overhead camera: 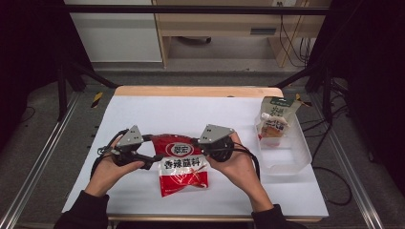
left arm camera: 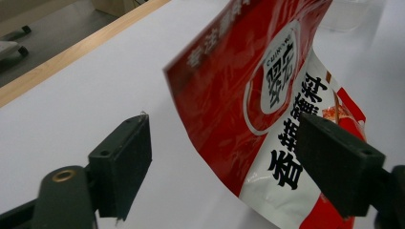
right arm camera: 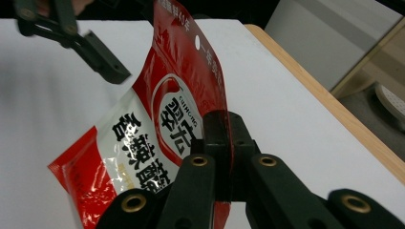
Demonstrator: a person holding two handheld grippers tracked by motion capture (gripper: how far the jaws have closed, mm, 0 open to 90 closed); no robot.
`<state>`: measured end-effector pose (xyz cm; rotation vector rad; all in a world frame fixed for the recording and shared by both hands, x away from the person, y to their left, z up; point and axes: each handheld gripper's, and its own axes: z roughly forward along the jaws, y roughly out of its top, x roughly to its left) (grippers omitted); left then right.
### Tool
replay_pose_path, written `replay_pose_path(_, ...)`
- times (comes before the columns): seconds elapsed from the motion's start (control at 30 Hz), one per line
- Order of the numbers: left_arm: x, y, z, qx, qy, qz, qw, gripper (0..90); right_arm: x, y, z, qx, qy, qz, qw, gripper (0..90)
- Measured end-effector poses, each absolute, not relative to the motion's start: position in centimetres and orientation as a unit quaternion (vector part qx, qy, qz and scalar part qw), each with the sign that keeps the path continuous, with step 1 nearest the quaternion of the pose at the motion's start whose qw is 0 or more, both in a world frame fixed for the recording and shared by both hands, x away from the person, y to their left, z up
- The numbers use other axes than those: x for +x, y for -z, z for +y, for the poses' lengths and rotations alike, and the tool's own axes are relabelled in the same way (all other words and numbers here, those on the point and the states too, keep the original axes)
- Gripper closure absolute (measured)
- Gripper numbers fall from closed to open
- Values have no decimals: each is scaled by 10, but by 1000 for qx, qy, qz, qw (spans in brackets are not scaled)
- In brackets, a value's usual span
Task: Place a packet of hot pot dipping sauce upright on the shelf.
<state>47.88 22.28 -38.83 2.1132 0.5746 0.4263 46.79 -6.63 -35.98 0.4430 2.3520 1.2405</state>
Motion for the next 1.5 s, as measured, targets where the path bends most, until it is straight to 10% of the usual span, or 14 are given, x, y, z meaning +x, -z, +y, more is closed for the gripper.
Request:
replay_pose_path(0.67, 473, 376, 218, 833, -115, 202, 502, 888, 456, 344, -74, 154, -457, 849, 215, 900)
replay_pose_path(1.37, 460, 360, 205, 848, -129, 152, 491, 897, 469, 312, -63, 103, -279, 937, 185, 375)
replay_pose_path(1.5, 459, 360, 204, 849, -131, 150, 490, 897, 477, 313, -56, 97, -267, 946, 156, 383)
